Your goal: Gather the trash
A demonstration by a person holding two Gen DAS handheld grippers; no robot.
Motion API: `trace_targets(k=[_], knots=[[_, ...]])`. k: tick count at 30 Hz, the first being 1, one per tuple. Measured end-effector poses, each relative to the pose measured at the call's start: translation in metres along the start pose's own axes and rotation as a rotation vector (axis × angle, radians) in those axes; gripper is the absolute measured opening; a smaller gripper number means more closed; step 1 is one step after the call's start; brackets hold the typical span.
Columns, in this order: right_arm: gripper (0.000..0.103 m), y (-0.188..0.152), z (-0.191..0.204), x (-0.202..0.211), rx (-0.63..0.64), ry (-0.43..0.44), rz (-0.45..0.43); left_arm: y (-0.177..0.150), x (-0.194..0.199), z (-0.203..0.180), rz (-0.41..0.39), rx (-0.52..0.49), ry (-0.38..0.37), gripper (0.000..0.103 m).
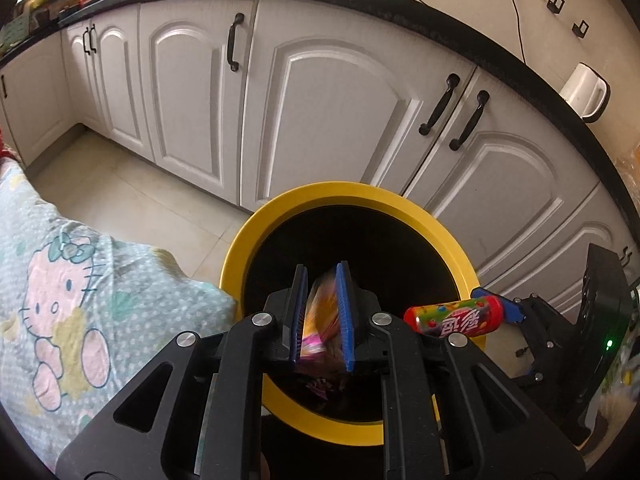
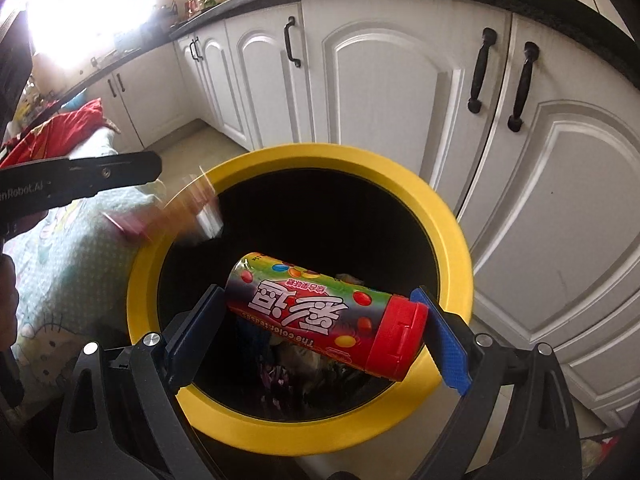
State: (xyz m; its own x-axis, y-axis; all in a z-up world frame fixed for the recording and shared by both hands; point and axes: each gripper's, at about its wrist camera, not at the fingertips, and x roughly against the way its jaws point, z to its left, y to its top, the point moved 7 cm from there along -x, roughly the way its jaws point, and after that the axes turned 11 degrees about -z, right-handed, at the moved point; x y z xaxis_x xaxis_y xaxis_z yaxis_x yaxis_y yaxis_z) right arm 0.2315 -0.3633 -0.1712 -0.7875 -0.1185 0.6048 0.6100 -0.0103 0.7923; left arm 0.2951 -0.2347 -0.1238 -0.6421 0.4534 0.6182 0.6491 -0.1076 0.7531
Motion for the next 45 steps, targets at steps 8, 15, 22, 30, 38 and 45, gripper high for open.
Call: trace_targets(k=[8,15,22,30,38,45], knots=[[0.091,-0.002,0.000,-0.002,0.001,-0.006,0.011,0.000,-0.005,0.001,0.013,0.018,0.001,0.017],[0.091,-0.001,-0.001,-0.003,-0.006,-0.008,0.013,0.000,0.001,0.006,0.009,0.027,0.005,0.020],[0.096,0.002,-0.005,0.000,-0.023,-0.013,0.004,0.000,0.007,0.012,0.007,0.037,0.009,0.034],[0.096,0.011,-0.007,0.014,-0.037,-0.010,-0.017,0.003,0.018,0.014,-0.001,0.032,0.013,0.058],[0.096,0.022,-0.002,0.039,-0.030,-0.012,-0.061,0.012,0.041,0.015,-0.037,0.017,0.020,0.090],[0.096,0.029,0.006,0.062,-0.012,-0.009,-0.100,0.016,0.070,0.019,-0.079,0.009,0.035,0.092]])
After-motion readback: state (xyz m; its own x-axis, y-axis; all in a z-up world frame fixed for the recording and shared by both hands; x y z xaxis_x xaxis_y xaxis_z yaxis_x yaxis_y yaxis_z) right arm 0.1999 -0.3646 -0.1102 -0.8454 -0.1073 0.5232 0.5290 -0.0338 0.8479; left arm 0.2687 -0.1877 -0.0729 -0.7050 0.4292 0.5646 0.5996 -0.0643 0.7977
